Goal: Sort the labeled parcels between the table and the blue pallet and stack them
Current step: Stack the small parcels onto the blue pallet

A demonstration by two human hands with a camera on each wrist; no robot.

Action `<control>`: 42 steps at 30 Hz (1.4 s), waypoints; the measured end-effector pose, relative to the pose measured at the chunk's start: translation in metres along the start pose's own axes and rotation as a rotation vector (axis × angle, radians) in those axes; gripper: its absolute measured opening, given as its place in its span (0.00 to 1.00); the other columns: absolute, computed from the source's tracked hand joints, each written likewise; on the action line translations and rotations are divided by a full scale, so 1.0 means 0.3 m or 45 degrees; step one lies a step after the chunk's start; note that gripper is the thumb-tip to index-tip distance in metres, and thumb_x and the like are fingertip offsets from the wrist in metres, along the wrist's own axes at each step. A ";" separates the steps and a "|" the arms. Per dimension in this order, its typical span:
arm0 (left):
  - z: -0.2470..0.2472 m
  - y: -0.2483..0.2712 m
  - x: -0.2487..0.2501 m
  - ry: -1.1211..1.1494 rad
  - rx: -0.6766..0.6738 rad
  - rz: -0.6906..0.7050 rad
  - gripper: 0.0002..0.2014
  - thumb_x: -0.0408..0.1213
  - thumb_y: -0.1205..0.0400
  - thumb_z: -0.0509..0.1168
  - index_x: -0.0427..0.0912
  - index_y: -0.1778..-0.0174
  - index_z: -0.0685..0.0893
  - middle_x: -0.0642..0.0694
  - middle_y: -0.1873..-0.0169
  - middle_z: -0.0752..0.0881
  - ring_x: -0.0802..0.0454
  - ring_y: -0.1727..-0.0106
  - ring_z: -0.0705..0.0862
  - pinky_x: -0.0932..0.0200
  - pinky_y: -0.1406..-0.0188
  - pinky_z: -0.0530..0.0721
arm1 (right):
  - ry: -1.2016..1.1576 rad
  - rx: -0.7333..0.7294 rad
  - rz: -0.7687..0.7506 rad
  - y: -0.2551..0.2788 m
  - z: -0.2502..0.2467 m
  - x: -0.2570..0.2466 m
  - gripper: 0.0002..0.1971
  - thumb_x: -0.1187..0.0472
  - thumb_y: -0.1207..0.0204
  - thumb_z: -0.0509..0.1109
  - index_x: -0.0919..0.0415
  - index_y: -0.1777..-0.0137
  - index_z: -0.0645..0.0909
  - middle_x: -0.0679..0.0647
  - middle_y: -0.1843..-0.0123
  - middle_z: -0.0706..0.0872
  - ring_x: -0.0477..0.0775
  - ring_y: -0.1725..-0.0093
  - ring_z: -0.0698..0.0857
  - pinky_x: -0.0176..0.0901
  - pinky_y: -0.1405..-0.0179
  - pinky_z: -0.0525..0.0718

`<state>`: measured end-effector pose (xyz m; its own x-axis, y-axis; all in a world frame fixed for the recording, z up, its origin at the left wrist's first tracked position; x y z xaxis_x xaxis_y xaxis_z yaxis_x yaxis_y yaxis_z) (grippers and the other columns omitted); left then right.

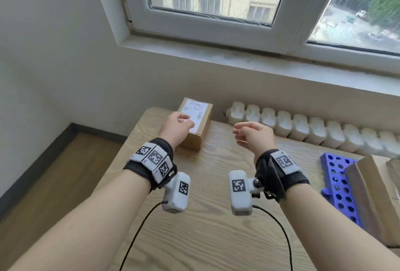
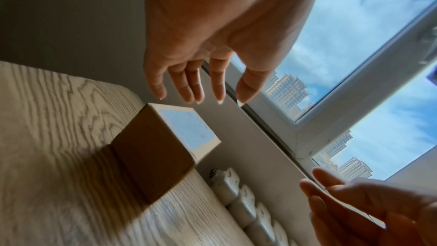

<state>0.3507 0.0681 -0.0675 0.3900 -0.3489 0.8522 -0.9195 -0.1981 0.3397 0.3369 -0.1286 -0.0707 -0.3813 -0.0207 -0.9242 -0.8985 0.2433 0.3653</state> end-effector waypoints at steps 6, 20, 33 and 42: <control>-0.054 -0.233 -0.102 -0.012 0.008 -0.073 0.21 0.41 0.22 0.66 0.49 0.31 0.75 0.44 0.32 0.75 0.46 0.36 0.78 0.46 0.31 0.76 | 0.029 0.059 0.116 -0.149 0.165 0.049 0.14 0.76 0.26 0.59 0.62 0.60 0.85 0.56 0.62 0.87 0.50 0.64 0.82 0.42 0.55 0.85; -0.019 -0.456 -0.228 0.180 -0.224 -0.179 0.29 0.50 0.23 0.67 0.46 0.26 0.74 0.49 0.35 0.83 0.51 0.38 0.83 0.48 0.31 0.78 | 0.098 -0.029 0.373 -0.296 0.351 0.146 0.12 0.65 0.21 0.64 0.60 0.39 0.81 0.56 0.50 0.85 0.53 0.52 0.82 0.45 0.50 0.85; -0.016 -0.396 -0.205 0.184 -0.247 -0.101 0.22 0.48 0.18 0.63 0.47 0.28 0.76 0.53 0.40 0.85 0.53 0.43 0.85 0.53 0.40 0.81 | 0.014 -0.061 0.339 -0.211 0.341 0.105 0.15 0.63 0.19 0.64 0.60 0.34 0.79 0.58 0.41 0.87 0.58 0.42 0.87 0.52 0.40 0.85; 0.020 -0.200 -0.128 0.182 -0.285 -0.023 0.23 0.49 0.17 0.62 0.47 0.27 0.74 0.51 0.39 0.85 0.51 0.42 0.84 0.46 0.37 0.83 | 0.007 -0.015 0.252 -0.046 0.199 0.069 0.14 0.64 0.19 0.65 0.61 0.35 0.80 0.58 0.44 0.88 0.58 0.43 0.86 0.52 0.40 0.85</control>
<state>0.3912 0.0878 -0.1228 0.4100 -0.2109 0.8874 -0.9069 0.0096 0.4213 0.3544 -0.0745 -0.1016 -0.5523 0.0210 -0.8334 -0.8082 0.2316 0.5414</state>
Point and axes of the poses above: each hand's wrist, its own y-axis away from the middle knuckle, its own z-axis out of the palm, x = y × z, the point moved 1 cm from there along -y, towards the middle knuckle
